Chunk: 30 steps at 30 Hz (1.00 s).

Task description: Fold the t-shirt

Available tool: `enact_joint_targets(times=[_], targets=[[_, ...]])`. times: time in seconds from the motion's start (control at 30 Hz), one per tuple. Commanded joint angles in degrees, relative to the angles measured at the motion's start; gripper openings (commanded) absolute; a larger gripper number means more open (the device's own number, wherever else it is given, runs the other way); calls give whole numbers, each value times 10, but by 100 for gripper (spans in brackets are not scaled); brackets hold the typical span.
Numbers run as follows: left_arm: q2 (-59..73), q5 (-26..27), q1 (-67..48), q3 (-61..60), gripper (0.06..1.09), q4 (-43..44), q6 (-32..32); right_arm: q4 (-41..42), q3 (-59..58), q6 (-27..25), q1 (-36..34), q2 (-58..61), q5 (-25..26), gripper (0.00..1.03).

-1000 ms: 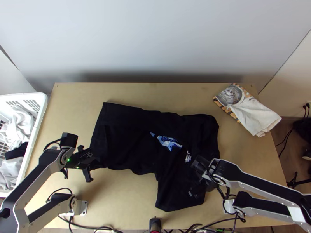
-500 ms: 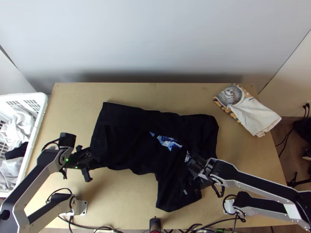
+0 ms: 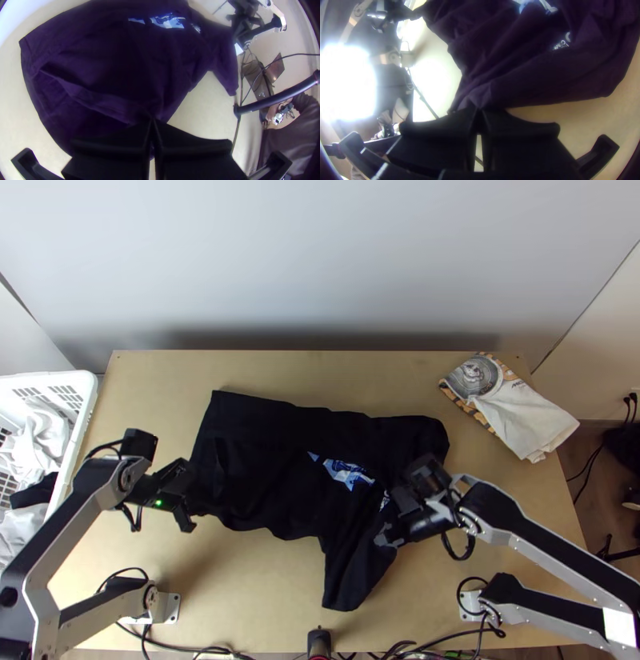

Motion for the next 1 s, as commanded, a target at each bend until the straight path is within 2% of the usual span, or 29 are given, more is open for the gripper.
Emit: enact_joint_targets(times=[0.0,0.07,0.23,0.6,0.77,0.97], targets=[[48,48,4,48,9,-24,-25,-12,38,-14,-71,14,-94,3],[60,56,7,59,9,-26,-25,-20,44,-14,-89,25,-125,3],[104,79,19,96,9,-38,-25,-26,41,-39,-136,61,-130,3],[172,97,89,162,9,-51,-25,-65,48,-154,-273,123,-130,3],[207,97,123,194,9,-52,-25,-84,55,-191,-320,141,-128,3],[222,96,162,208,9,-58,-1,-136,68,-247,-382,152,-124,3]])
